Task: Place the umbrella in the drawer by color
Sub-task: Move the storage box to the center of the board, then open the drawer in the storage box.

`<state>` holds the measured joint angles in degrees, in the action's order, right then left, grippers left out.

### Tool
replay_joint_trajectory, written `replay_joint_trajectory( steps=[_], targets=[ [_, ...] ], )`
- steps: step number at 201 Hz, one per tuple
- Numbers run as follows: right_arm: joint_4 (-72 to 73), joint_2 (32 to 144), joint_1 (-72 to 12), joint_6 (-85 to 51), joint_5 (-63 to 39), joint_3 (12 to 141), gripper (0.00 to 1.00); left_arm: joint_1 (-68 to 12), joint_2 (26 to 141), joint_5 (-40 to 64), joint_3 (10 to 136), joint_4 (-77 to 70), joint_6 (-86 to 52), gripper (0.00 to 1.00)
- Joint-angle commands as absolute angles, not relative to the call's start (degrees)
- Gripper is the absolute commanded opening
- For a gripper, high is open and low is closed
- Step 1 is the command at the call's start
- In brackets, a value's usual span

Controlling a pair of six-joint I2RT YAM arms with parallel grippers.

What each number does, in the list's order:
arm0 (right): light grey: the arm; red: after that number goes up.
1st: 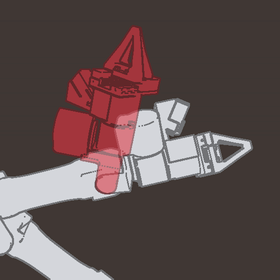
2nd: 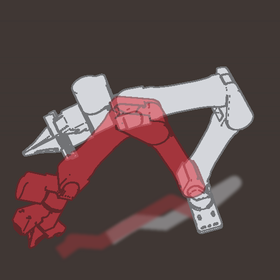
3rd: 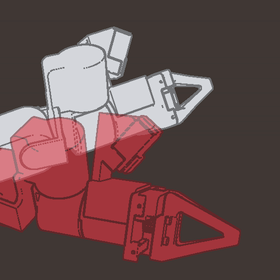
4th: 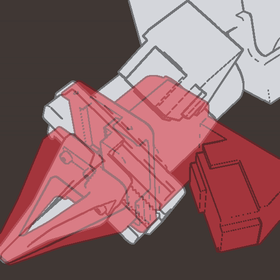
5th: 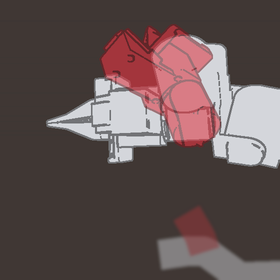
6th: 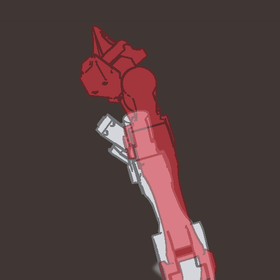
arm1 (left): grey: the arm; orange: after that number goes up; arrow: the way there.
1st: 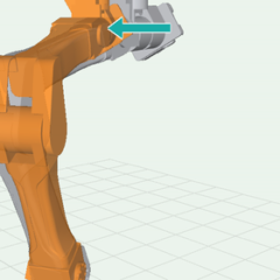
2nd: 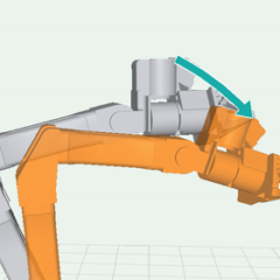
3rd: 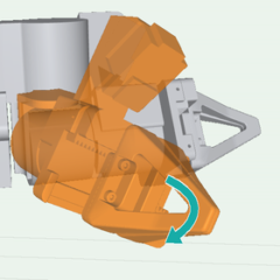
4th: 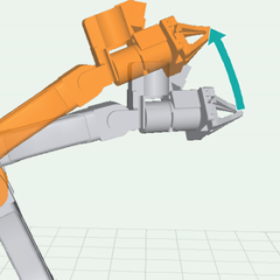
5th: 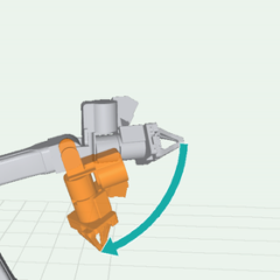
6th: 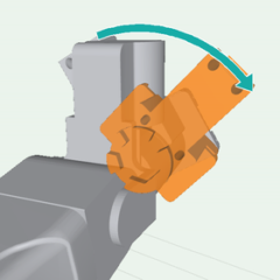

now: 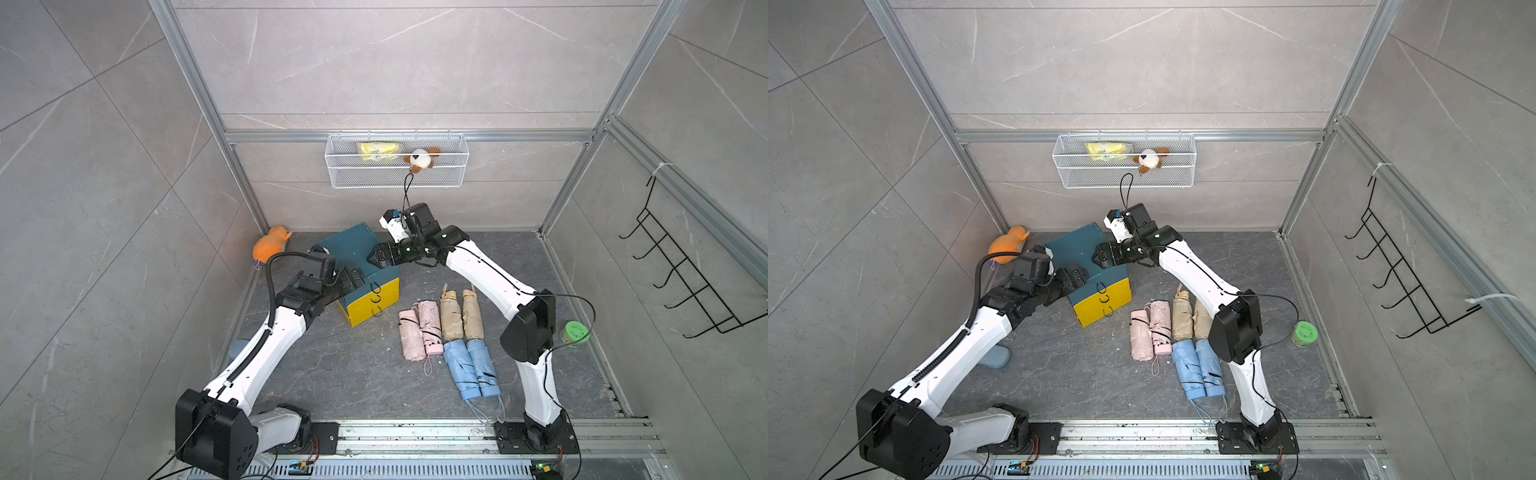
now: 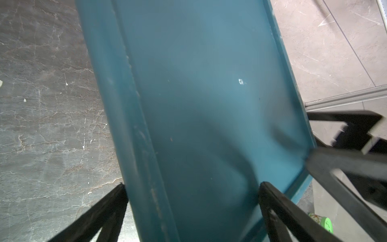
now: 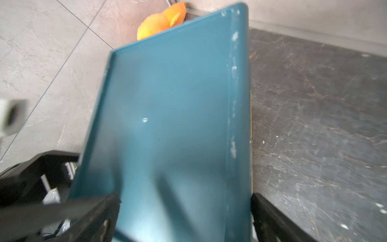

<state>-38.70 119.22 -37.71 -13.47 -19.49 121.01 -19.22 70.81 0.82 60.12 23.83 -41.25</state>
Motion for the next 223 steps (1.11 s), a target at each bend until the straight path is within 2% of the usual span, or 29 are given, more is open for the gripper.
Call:
replay_joint_trajectory(
  steps=[1, 27, 64, 105, 182, 223],
  targets=[
    [-32.6, 110.8, -39.2, -13.7, -15.9, 115.4, 0.99, -17.5, 71.1, 4.0, 62.3, 25.1, -39.7, 1.00],
    [-27.4, 103.5, -39.1, -14.8, -13.0, 105.1, 0.99, -15.9, 71.5, 4.5, 63.9, 25.5, -39.3, 1.00],
    [-23.7, 96.2, -39.1, -16.8, -14.4, 91.4, 0.99, -14.6, 74.0, 5.5, 66.2, 25.1, -38.8, 1.00],
    [-17.6, 94.6, -39.2, -20.3, -17.6, 80.4, 0.93, -11.3, 77.4, 7.2, 66.8, 23.1, -39.3, 1.00],
    [-16.2, 105.2, -38.9, -21.8, -21.4, 88.8, 0.73, -10.5, 81.2, 9.7, 67.7, 21.6, -38.9, 0.96],
    [-17.6, 110.2, -37.3, -21.7, -22.0, 95.5, 0.69, -10.5, 81.6, 10.0, 67.1, 21.3, -39.0, 0.96]
  ],
)
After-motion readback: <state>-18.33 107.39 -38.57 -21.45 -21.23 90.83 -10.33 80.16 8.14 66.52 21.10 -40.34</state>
